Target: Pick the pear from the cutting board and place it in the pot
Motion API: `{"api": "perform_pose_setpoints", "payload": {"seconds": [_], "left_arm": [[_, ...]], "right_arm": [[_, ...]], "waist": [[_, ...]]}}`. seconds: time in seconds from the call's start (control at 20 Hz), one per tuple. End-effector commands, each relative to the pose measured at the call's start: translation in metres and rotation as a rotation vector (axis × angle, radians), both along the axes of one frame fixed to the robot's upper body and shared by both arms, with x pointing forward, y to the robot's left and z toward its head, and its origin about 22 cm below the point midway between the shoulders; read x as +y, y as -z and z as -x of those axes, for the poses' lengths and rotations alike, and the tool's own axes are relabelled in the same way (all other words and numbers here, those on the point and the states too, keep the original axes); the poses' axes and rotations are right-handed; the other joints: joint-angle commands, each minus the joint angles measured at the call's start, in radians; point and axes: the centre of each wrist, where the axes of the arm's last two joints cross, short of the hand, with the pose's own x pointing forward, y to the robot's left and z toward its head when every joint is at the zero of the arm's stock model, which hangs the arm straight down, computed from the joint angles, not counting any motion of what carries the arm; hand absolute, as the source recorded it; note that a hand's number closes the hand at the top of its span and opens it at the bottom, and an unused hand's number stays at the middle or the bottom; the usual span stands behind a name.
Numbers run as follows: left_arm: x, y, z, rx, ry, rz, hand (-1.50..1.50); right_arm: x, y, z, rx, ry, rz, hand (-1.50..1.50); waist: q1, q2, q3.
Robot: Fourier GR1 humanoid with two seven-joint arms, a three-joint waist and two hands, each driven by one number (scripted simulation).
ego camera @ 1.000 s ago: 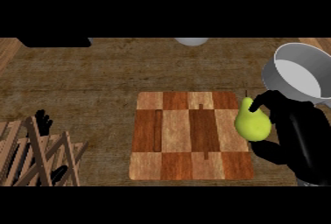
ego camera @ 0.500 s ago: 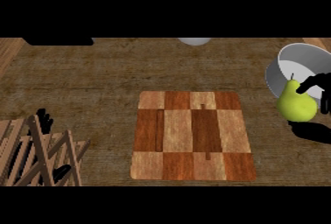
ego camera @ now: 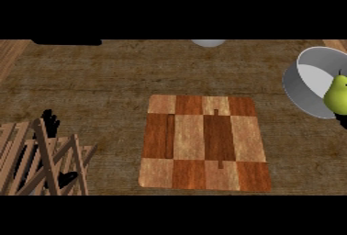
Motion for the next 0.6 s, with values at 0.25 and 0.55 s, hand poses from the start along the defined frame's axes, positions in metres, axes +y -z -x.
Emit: {"api": "perform_pose_setpoints", "payload": {"seconds": [0.25,0.55], "left_arm": [[-0.072,-0.033,-0.038,-0.163,0.159,0.098,0.0],[-0.084,-0.026,-0.045,-0.166,0.182,0.109,0.0]], "right_arm": [[-0.067,0.033,-0.016,0.186,0.021,-0.042,1.5],[-0.089,0.074,-0.017,0.378,0.161,-0.055,1.5]], "waist": [[0.018,-0.004,0.013],[0.023,0.003,0.013]]}}
